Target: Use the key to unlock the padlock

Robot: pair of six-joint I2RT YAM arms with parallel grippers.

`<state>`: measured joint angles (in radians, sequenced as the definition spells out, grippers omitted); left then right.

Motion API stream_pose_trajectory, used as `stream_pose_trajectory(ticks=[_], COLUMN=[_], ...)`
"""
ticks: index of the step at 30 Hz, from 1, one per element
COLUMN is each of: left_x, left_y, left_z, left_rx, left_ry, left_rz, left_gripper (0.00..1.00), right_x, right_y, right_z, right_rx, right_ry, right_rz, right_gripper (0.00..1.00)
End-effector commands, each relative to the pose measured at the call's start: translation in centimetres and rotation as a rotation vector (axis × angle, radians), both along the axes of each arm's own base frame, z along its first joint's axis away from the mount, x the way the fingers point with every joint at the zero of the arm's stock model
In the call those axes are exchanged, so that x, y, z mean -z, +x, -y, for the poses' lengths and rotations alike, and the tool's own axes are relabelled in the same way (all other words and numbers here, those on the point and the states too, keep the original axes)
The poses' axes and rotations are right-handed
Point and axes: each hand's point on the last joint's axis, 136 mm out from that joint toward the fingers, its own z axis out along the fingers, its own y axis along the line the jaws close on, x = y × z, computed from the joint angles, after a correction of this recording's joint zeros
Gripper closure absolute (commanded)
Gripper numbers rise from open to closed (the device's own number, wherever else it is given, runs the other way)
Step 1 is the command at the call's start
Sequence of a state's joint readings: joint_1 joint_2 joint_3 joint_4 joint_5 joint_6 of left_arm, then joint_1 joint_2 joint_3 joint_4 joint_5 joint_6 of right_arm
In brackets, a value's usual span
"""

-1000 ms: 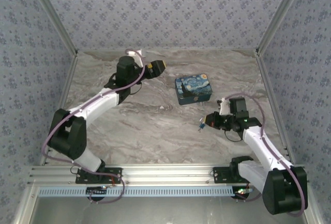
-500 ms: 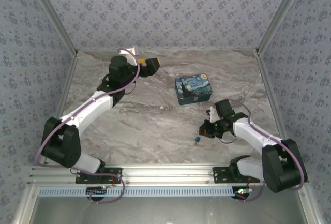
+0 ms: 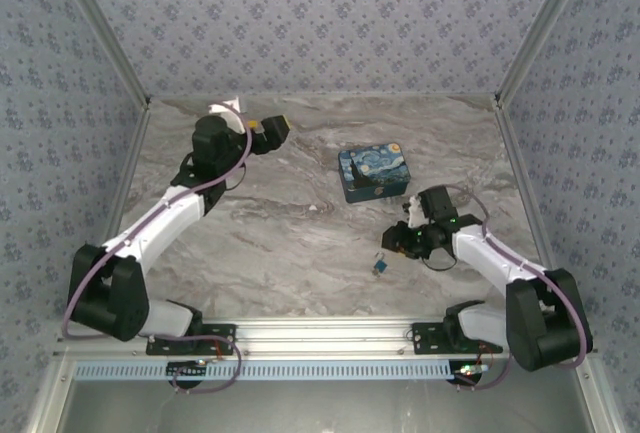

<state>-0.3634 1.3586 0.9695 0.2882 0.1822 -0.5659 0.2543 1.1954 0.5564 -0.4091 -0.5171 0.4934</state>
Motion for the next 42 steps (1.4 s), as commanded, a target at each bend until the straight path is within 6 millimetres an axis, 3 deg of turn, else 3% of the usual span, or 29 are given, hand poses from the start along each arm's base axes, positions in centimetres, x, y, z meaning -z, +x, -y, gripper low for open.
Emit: stream_pose_trajectory(ticks=[1,7,11,15,25,32,38,42], left_x=[-2.6,-4.0,-4.8,-3.5,-1.2,3.3,5.6,8.3], left_y=[-0.7,-2.2,-3.6,-4.6,-7.4,-7.8,-7.7,-7.7], left_z=[-1.9,-5.7,-6.4,-7.4,-10.6,-13.0,-13.7,-15.5], left_rx=[-0.051,-0.185,-0.186,-0.218,-0.342,-0.470,-0.481,-0.558], left_ry=[-0.017,0.030,0.093,0.166,0.225,0.170,0.324,0.444], left_rz=[0.068,0.141,0.236,0.283,0.301,0.227,0.161,0.071], left_gripper=[0.01,0.01,0.01,0.00,0.01,0.00,0.01,0.01], right_x=[-2.6,-7.1,-11.1,-14.2,-18.6,-17.8,-13.8,-11.0], right_y=[1.3,3.3,4.7,5.5,6.2,6.5,7.1,7.5], right_z=[1.2,4.8,7.7,10.2,14.1,16.1,17.1,18.5], right_rx=[0.017,0.087,0.198,0.297,0.386,0.413,0.425,0.497], right_ry=[-0.023,-0.117,-0.168,-0.222,-0.393,-0.545,-0.626,-0.660], right_rz=[0.083,0.267,0.451,0.601,0.845,0.998,1.057,1.029], right_gripper=[0.66,0.55,0.24,0.00,0.00,0.00,0.00,0.00])
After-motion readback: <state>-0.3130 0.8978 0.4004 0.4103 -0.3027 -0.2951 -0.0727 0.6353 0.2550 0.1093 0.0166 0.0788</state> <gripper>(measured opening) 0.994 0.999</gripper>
